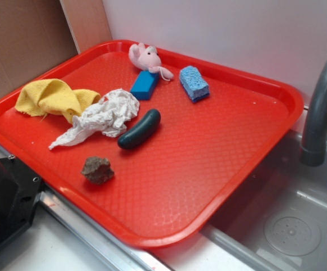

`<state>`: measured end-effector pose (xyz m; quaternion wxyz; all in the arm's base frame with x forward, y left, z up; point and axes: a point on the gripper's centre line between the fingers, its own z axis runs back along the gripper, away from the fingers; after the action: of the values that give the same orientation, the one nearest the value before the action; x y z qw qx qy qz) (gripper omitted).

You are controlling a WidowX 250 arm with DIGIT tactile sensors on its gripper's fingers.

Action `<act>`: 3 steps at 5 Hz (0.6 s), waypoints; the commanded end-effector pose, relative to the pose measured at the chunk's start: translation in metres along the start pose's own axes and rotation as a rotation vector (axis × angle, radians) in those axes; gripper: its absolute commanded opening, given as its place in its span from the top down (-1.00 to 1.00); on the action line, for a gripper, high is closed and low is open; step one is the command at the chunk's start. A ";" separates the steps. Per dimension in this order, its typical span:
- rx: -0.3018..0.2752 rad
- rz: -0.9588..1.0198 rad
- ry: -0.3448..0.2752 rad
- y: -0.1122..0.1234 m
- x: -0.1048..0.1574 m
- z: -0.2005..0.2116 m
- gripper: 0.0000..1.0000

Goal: Grab the rock.

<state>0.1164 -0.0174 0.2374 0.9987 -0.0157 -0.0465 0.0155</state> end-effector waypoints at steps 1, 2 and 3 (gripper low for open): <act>0.000 0.000 0.000 0.000 0.000 0.000 -1.00; -0.094 0.114 0.058 -0.011 -0.003 -0.050 -1.00; -0.195 0.124 -0.001 -0.037 -0.013 -0.099 -1.00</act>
<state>0.1070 -0.0539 0.1313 0.9902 -0.1105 -0.0416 0.0752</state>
